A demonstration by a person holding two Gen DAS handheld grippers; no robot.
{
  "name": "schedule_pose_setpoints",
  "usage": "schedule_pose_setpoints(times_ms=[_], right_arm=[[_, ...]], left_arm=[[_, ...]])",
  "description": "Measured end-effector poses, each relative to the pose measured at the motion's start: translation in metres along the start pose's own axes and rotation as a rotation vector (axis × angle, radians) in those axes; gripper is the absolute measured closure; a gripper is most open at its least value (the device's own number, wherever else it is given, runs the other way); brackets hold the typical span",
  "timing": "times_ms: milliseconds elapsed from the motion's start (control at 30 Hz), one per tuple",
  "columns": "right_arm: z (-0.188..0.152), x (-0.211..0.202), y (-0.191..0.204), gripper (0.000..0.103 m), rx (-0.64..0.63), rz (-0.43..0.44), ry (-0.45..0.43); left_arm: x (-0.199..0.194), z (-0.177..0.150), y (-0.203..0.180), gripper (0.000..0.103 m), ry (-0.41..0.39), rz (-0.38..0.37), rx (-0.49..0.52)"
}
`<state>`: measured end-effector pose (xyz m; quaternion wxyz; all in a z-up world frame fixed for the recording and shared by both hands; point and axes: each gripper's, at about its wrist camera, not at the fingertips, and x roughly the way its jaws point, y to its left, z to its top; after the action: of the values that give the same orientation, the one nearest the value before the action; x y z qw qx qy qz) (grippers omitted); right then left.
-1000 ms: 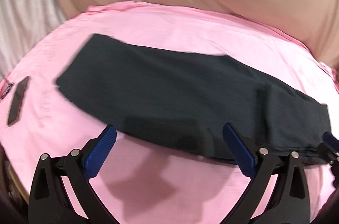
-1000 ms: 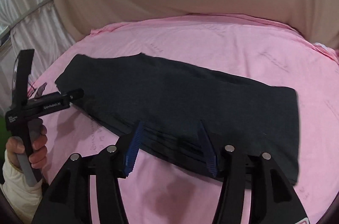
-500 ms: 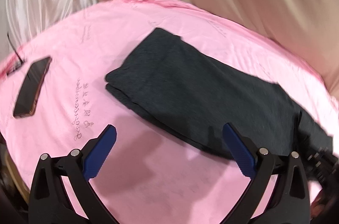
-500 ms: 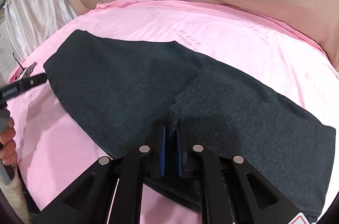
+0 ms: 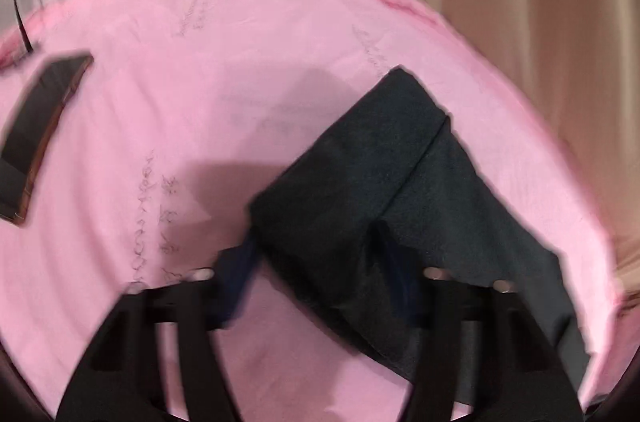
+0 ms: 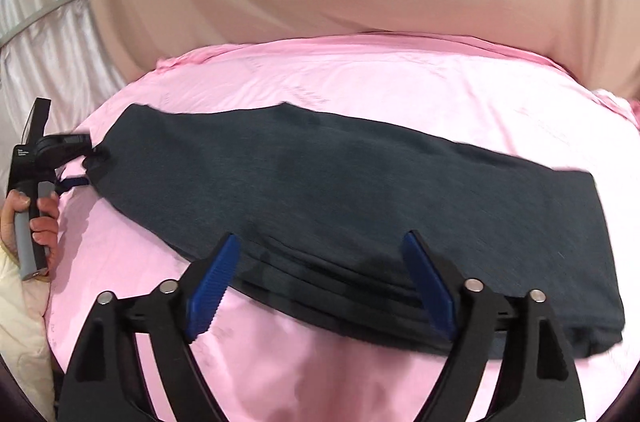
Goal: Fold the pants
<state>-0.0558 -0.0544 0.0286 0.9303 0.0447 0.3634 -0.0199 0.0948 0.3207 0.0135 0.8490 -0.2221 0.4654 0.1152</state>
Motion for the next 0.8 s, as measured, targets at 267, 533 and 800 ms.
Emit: schedule_pose_setpoints(times_ms=[267, 533, 800], right_arm=[[-0.011, -0.024, -0.08, 0.02, 0.284, 0.062, -0.067], [-0.018, -0.034, -0.108, 0.02, 0.342, 0.075, -0.064], [-0.022, -0.037, -0.121, 0.02, 0.401, 0.15, -0.066]], left_arm=[[-0.117, -0.005, -0.108, 0.086, -0.17, -0.216, 0.227], [-0.129, -0.138, -0.264, 0.068, -0.114, -0.291, 0.641], [-0.108, -0.177, -0.236, 0.013, -0.033, -0.277, 0.627]])
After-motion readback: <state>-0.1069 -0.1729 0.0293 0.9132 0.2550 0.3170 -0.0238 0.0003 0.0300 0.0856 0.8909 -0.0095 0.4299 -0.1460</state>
